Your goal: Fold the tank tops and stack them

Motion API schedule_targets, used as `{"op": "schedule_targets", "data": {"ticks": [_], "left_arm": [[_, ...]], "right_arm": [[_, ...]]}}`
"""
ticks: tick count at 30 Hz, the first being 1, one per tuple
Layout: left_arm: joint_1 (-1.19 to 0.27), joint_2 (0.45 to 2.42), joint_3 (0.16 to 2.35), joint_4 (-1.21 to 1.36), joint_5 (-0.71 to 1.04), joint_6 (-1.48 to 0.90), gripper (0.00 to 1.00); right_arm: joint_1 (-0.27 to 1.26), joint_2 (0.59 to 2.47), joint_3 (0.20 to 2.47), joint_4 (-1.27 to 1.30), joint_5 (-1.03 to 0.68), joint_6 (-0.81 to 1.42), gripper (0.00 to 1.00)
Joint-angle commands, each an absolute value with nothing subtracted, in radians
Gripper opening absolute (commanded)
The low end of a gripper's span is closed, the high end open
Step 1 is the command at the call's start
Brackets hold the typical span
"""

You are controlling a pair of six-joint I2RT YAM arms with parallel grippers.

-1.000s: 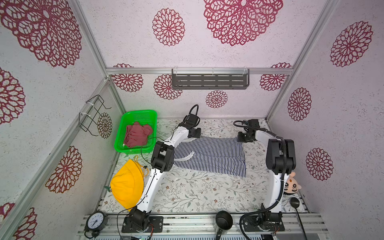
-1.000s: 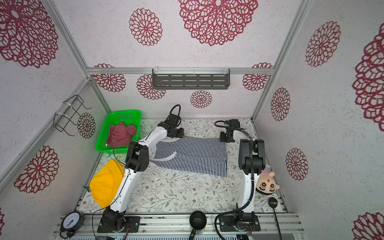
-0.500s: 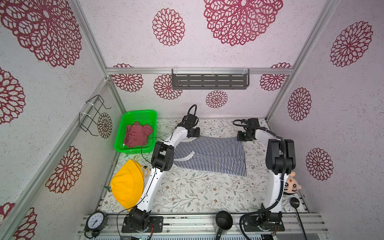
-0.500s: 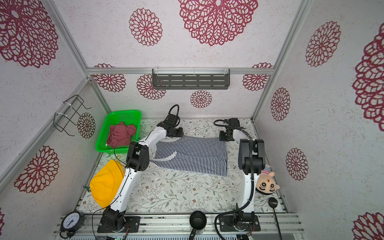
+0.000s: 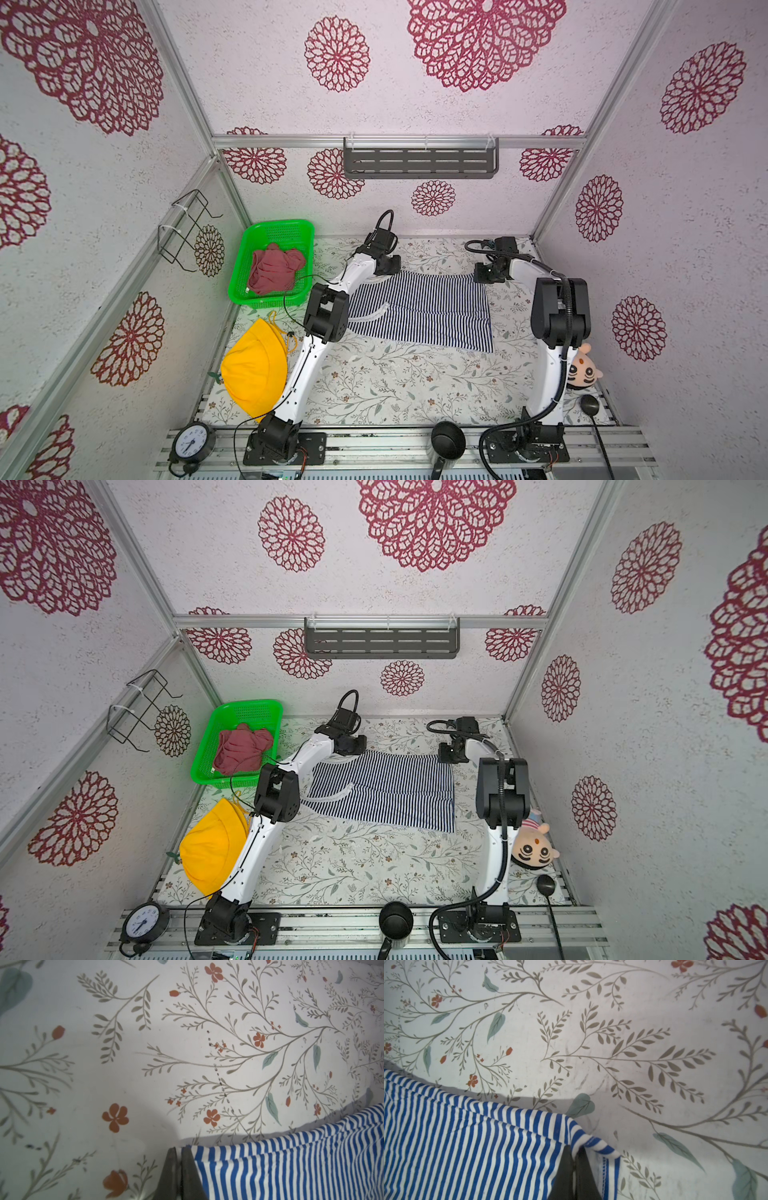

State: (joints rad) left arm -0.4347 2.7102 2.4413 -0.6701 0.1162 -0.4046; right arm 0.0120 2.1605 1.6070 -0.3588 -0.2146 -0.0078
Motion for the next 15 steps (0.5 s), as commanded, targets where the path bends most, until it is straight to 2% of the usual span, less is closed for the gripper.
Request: {"op": "schedule_targets", "data": {"ticks": [1,8,15], "left_arm": [[-0.433,2.673,2.411,-0.626,0.078,-0.367,0.0],[-0.434,2.582,2.322,-0.543,0.063,-0.325,0.0],[-0.441,2.433,2.087,-0.412,0.044,-0.302,0.0]], "right_arm": [[0.016,2.151,1.647,-0.348,-0.232,-0.029,0.0],[0.017,2.123,1.62,-0.298,-0.28,-0.103,0.0],[0.015,2.03,1.518,-0.243,-0.323,-0.171,0.0]]}}
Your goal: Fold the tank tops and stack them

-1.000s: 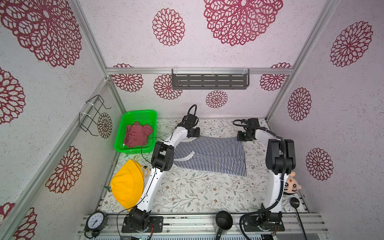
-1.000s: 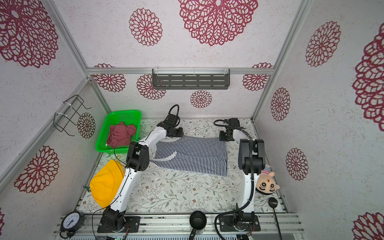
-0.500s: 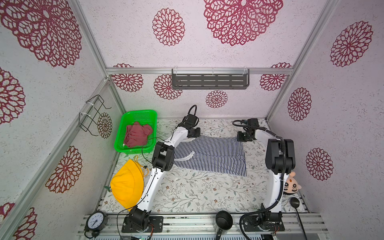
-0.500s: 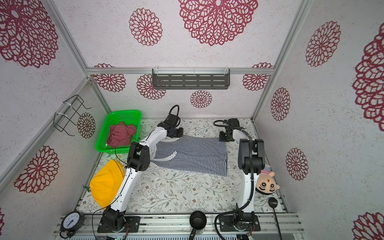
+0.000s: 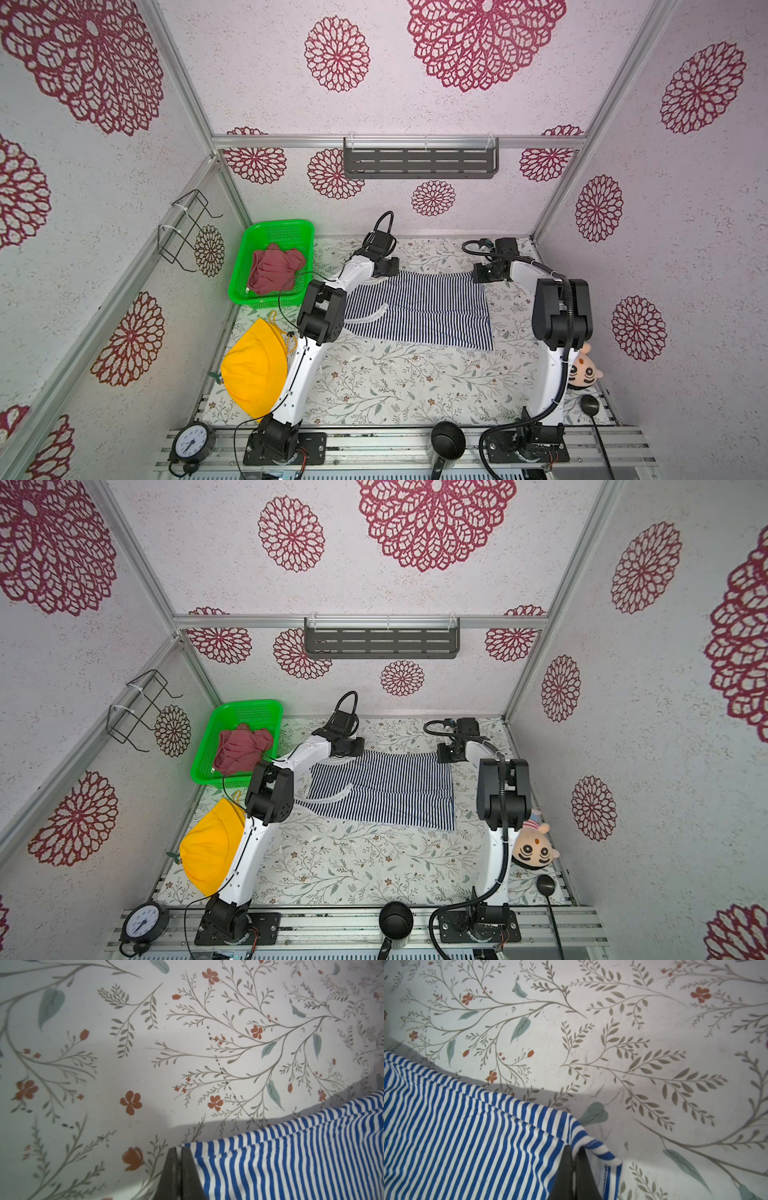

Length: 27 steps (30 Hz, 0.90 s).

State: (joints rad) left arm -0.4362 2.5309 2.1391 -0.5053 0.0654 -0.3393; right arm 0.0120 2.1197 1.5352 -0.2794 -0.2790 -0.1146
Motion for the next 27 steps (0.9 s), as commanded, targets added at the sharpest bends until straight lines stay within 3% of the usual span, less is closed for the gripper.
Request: {"op": "schedule_targets", "data": {"ticks": [1,27], "left_arm": [[-0.442,2.411,2.054,-0.395,0.039,-0.301,0.0],[-0.524,2.021,1.451,-0.203,-0.081,-0.363,0.0]], "right_arm": [[0.015,2.017,1.5,-0.234,-0.327,-0.175,0.0],[0.014,1.647,1.035,-0.106,-0.306,-0.143,0.0]]}}
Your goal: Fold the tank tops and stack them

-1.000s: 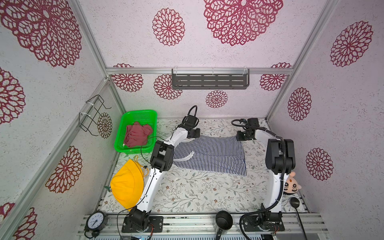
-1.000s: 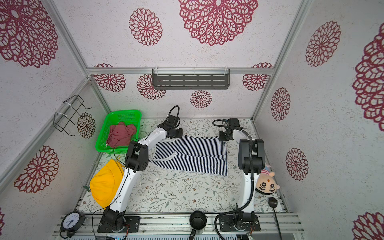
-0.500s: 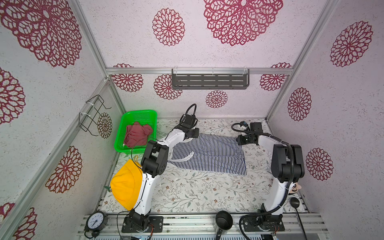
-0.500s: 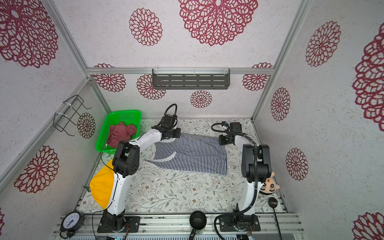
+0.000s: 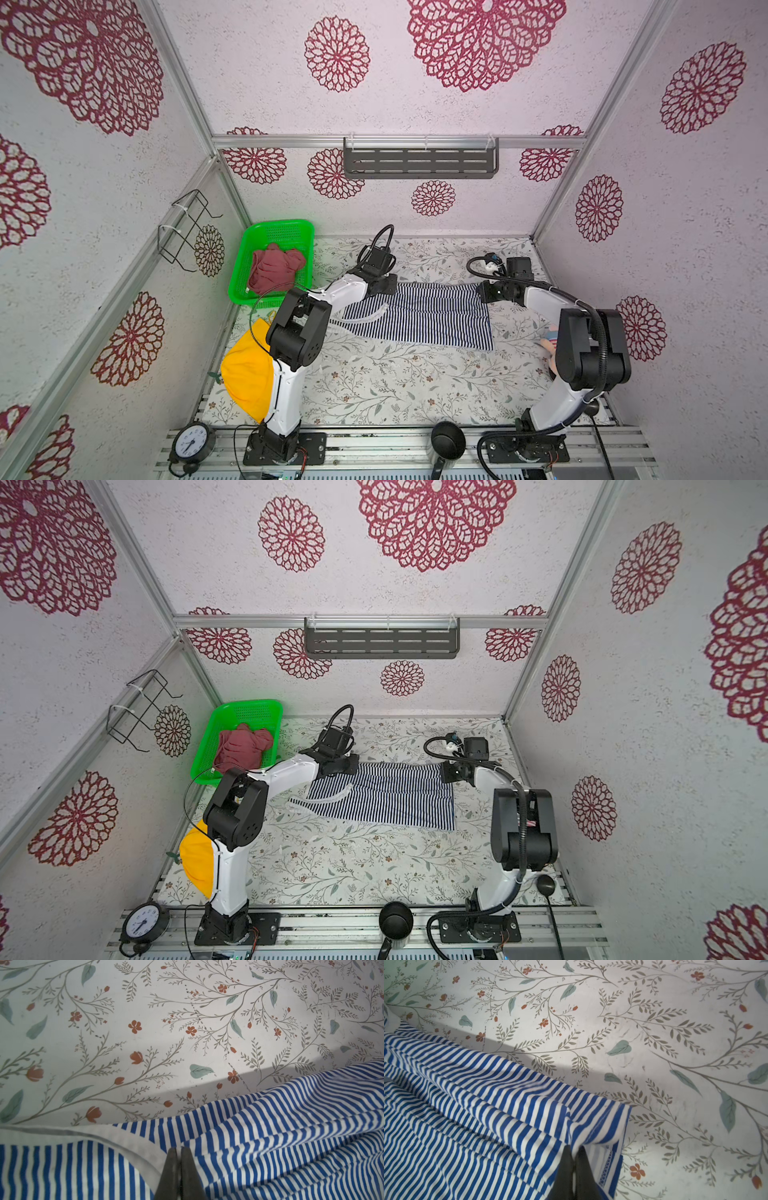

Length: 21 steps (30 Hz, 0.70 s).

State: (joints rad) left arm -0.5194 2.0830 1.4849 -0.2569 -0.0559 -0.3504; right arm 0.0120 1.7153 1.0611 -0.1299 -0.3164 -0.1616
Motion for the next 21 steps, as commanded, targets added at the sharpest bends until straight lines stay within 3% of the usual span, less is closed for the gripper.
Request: {"op": "schedule_targets", "data": {"ticks": [1,21], "left_arm": [[-0.524,2.008,1.434,-0.198,-0.084,-0.366,0.0],[-0.586,1.829,1.234,-0.219,-0.153,-0.414,0.0]], "right_arm": [[0.013,1.634,1.02,-0.105,-0.305,-0.138,0.0],[0.014,1.437,0.816,-0.127,-0.235,-0.039,0.0]]}}
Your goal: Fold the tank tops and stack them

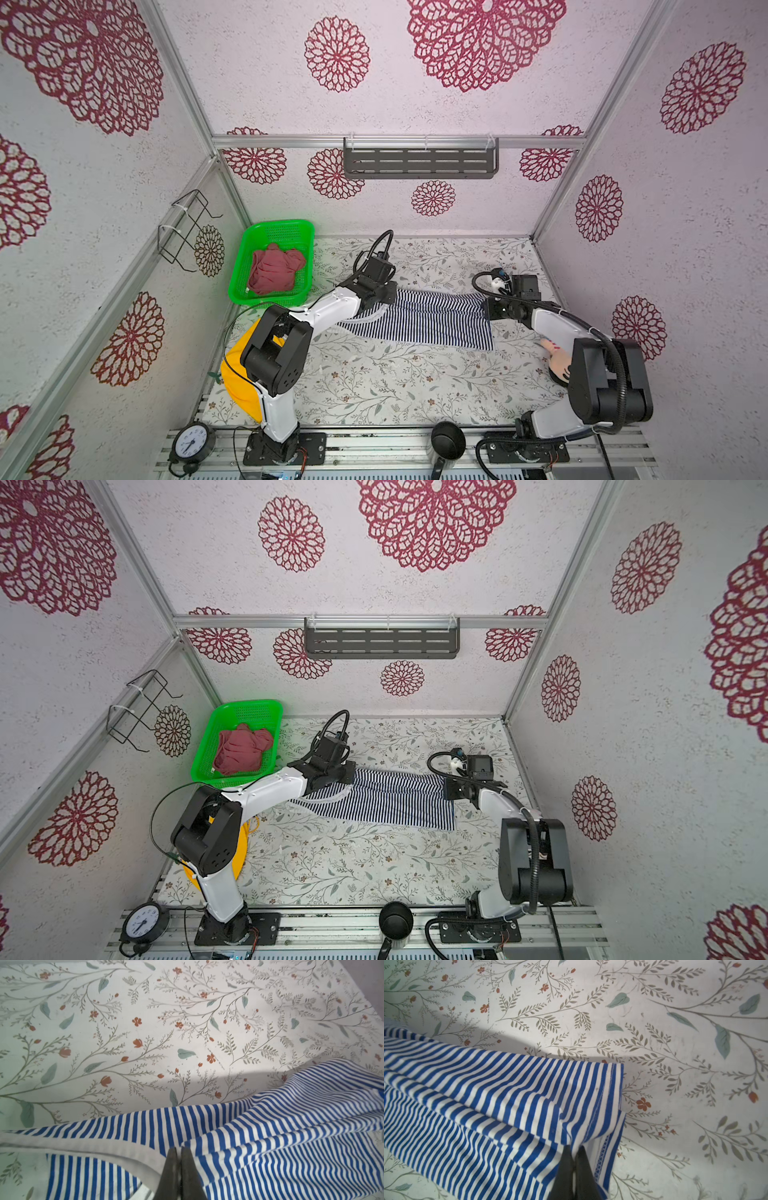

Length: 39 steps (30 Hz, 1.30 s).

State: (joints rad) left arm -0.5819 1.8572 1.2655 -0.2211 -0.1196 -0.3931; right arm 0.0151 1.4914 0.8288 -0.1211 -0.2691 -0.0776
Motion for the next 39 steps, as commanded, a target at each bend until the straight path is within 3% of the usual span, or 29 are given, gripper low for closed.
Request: {"op": "schedule_targets", "data": {"ticks": [1,9,11,14,16,18,22,29,34,39], "left_arm": [[-0.589,1.826,1.22,-0.213,-0.155,-0.422,0.0],[-0.592,1.821,1.159,-0.195,-0.183,-0.465,0.0],[-0.591,1.81,1.143,-0.197,-0.189,-0.467,0.01],[-0.593,1.786,1.114,-0.19,-0.169,-0.468,0.26],[-0.594,1.76,1.098,-0.194,-0.167,-0.469,0.42],[-0.595,1.728,1.091,-0.202,-0.172,-0.469,0.5],[-0.597,1.71,1.133,-0.221,-0.159,-0.478,0.55],[-0.64,1.89,1.281,-0.19,-0.055,-0.606,0.52],[-0.665,1.93,1.253,-0.188,-0.061,-0.652,0.48],[-0.656,1.905,1.15,-0.179,-0.104,-0.669,0.49]], "right_arm": [[0.012,1.43,0.81,-0.134,-0.232,-0.032,0.0],[0.013,1.394,0.742,-0.18,-0.231,0.038,0.0],[0.014,1.376,0.729,-0.198,-0.217,0.057,0.04],[0.013,1.339,0.709,-0.218,-0.208,0.089,0.3],[0.014,1.312,0.707,-0.228,-0.198,0.112,0.39],[0.013,1.279,0.715,-0.246,-0.182,0.127,0.46],[0.03,1.237,0.74,-0.26,-0.166,0.192,0.45],[0.203,1.375,0.806,-0.235,-0.101,0.364,0.29],[0.232,1.472,0.796,-0.188,-0.101,0.456,0.22],[0.215,1.544,0.802,-0.253,0.021,0.464,0.19]]}}
